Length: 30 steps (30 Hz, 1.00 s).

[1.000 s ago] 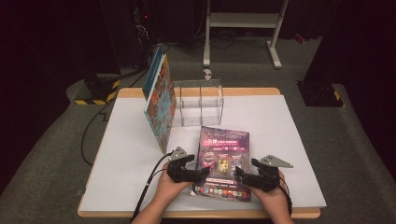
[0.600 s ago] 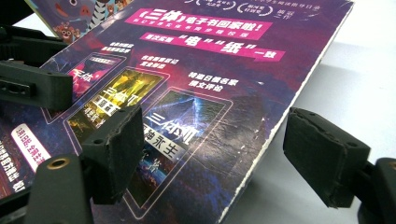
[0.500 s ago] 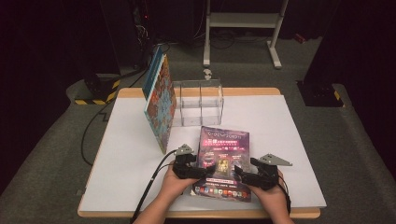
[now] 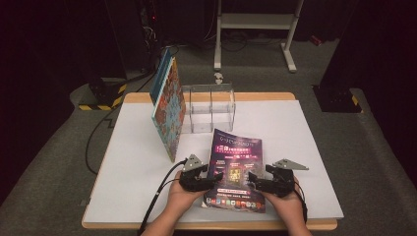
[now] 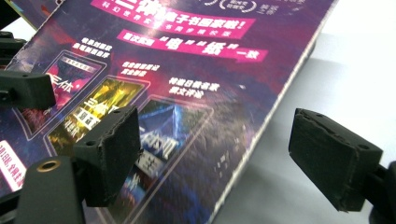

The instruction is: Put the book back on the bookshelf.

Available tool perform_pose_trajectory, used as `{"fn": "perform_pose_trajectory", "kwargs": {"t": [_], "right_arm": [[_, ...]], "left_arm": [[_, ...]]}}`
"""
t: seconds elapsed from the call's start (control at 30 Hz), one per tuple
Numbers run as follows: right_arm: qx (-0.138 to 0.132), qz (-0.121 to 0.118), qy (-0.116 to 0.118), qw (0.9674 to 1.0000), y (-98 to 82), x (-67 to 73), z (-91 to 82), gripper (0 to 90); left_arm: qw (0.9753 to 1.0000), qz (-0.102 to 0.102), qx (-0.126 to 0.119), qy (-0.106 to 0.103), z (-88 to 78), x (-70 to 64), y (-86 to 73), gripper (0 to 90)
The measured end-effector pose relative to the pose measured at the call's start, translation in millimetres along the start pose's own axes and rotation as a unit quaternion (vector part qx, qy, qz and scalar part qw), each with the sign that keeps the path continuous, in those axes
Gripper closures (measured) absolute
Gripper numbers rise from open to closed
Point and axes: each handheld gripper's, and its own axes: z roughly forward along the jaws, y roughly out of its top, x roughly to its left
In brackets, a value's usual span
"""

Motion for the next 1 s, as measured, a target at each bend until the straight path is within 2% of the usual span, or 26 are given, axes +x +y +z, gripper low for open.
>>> {"fn": "perform_pose_trajectory", "kwargs": {"t": [0.27, 0.47, 0.6, 0.73, 0.9, 1.0], "right_arm": [[0.006, 0.032, 0.033, 0.9989, -3.4, -8.5, 2.0, 14.5], [0.01, 0.036, 0.049, 0.9981, -2.3, -8.4, 6.7, 16.0], [0.011, 0.033, 0.065, 0.9973, -2.0, -6.3, 7.1, 22.3], [0.012, 0.03, 0.063, 0.9975, -1.4, -5.0, 6.0, 25.3], [0.008, 0.008, 0.045, 0.9989, 0.2, 0.5, -0.8, 34.7], [0.009, 0.005, 0.045, 0.9989, 0.4, 0.5, -3.8, 39.6]], "left_arm": [[1.0, 0.002, -0.003, 0.004, -0.3, -2.6, -1.2, 42.2], [0.9999, 0.009, -0.004, 0.004, -1.5, -4.1, -2.2, 44.8], [0.9999, 0.012, -0.007, 0.002, -2.1, -6.2, -2.9, 48.7], [0.9998, 0.014, -0.011, 0.003, -3.1, -7.1, -2.4, 53.0], [0.9998, 0.016, -0.013, 0.004, -4.9, -7.1, -1.2, 58.0], [0.9998, 0.016, -0.014, 0.003, -6.4, -7.2, -0.6, 61.4]]}}
